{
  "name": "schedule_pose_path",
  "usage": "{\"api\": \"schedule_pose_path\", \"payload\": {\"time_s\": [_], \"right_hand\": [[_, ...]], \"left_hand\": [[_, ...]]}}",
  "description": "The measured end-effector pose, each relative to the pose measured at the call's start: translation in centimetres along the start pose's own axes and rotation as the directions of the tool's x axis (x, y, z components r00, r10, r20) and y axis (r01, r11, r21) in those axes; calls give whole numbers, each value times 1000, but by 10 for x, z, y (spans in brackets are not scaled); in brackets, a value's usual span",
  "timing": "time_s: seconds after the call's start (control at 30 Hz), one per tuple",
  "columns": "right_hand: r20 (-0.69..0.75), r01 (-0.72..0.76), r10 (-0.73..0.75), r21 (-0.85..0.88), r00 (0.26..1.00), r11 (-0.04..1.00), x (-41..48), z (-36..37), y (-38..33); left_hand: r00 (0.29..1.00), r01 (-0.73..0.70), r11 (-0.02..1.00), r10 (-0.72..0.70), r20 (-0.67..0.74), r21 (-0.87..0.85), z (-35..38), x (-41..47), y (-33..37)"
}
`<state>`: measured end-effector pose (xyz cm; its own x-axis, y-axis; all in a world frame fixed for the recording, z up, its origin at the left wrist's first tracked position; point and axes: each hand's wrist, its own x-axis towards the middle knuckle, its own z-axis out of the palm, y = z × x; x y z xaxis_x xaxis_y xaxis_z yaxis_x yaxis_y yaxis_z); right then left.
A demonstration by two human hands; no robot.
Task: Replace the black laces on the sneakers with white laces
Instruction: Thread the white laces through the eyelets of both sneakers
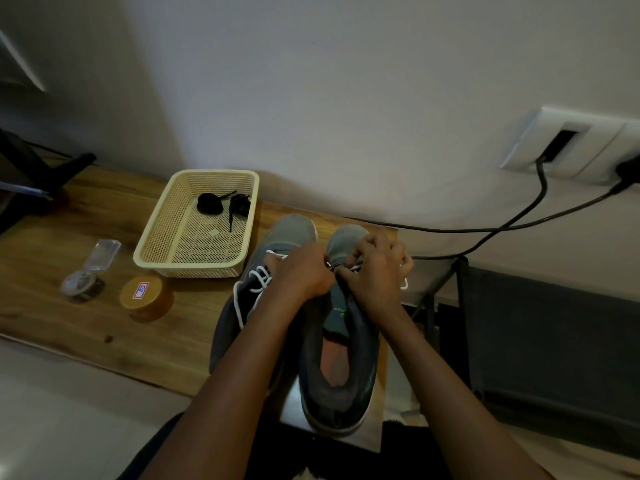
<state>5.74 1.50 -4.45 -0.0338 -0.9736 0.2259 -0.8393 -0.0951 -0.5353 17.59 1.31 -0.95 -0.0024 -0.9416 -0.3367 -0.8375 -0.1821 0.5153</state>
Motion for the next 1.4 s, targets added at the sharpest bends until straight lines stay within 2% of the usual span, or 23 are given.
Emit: {"api": "schedule_pose_path", "payload": {"time_s": [0.1, 0.17, 0.23, 0.27, 0.43, 0.53, 0.6, 0.7, 0.77, 0.9, 1.0, 1.1, 1.23, 1.33, 1.4], "right_hand": [[64, -55, 58, -47, 996, 997, 5, -13, -1], [57, -135, 136, -18, 989, 991, 9, -27, 0], [18, -180, 180, -35, 983, 983, 8, -38, 5], [12, -189, 190, -66, 982, 980, 5, -41, 7], [75, -137, 158, -228, 985, 964, -16, -31, 1], [86, -94, 120, -261, 989, 961, -17, -31, 1], [101, -97, 126, -249, 987, 964, -16, -33, 3], [103, -98, 126, -237, 987, 967, -15, -33, 4], [116, -89, 118, -228, 986, 970, -15, -32, 3], [121, -63, 93, -232, 988, 971, -14, -31, 1], [112, -54, 80, -216, 990, 975, -14, -31, 2], [85, -35, 52, -196, 995, 980, -15, -30, 4], [66, -17, 28, -167, 997, 986, -16, -29, 6], [74, -3, 13, -135, 997, 991, -15, -30, 8], [71, -6, 15, -124, 997, 992, -14, -31, 8]], "left_hand": [[999, -31, 999, 30, -20, -36, -1, -1, 0], [988, -27, 999, 29, -154, 18, -2, -4, 2], [941, 7, 986, 49, -335, 166, -3, -6, 4], [921, 19, 974, 70, -382, 225, -4, -6, 4], [933, 3, 932, 128, -337, 362, 1, -2, 0], [930, -14, 948, 128, -344, 317, 2, -1, 1], [913, 56, 971, 45, -405, 234, -3, 0, 2], [831, 164, 985, -114, -544, 45, -18, -1, -2], [807, 149, 989, -128, -576, -12, -24, -3, -4], [873, -36, 983, 119, -473, 181, -16, -6, 2], [923, -14, 960, 120, -367, 279, -9, -7, 2], [935, -3, 952, 111, -337, 307, -4, -8, 2], [908, 36, 972, 64, -415, 230, -9, -9, 4], [828, 104, 990, -34, -560, 94, -20, -8, -3], [795, 116, 992, -63, -603, 51, -26, -8, -8]]}}
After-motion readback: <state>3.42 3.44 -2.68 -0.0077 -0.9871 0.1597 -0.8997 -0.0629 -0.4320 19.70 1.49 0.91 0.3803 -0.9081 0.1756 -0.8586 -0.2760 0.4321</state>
